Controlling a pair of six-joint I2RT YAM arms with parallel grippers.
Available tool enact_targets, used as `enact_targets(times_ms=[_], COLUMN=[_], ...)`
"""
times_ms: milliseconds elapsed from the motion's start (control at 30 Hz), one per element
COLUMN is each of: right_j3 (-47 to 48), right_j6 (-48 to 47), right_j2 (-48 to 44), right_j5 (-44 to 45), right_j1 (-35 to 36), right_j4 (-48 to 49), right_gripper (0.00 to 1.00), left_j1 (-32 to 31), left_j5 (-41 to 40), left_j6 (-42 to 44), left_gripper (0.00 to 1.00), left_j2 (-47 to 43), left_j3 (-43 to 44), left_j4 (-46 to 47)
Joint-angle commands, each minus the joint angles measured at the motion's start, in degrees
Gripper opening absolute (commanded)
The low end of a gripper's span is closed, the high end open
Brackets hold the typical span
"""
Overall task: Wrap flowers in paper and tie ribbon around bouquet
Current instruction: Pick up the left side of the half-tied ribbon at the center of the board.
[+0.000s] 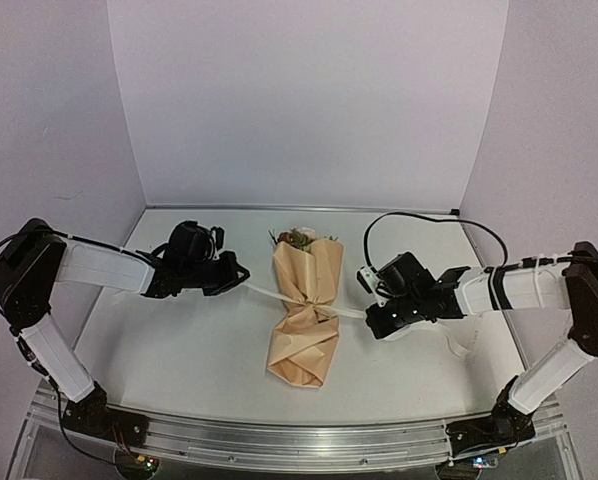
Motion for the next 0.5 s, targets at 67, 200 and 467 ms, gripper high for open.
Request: enact_targets(times_ms=[67,200,467], right_j3=[2.6,3.52,3.79], right_j6=[4.22,5.45,8.36], right_j2=[3.61,4.05,2.61], right_j5=[0.81,0.08,1.02], right_j1=[-0.06,-0.09,-0.13], right_j4=[-7.57,-7.51,-7.47], right_gripper=[0.0,0.06,0.42], left_j1=[-3.04,-4.72,-7.53], left_j5=[-1.03,4.79,16.33], left_j6=[12.04,16.32,22.91], left_gripper=[0.01,0.03,0.08], left_j2=[0.25,1.52,6.12], left_j3=[5.46,7.67,14.76], left_j4=[0.24,1.25,-1.48])
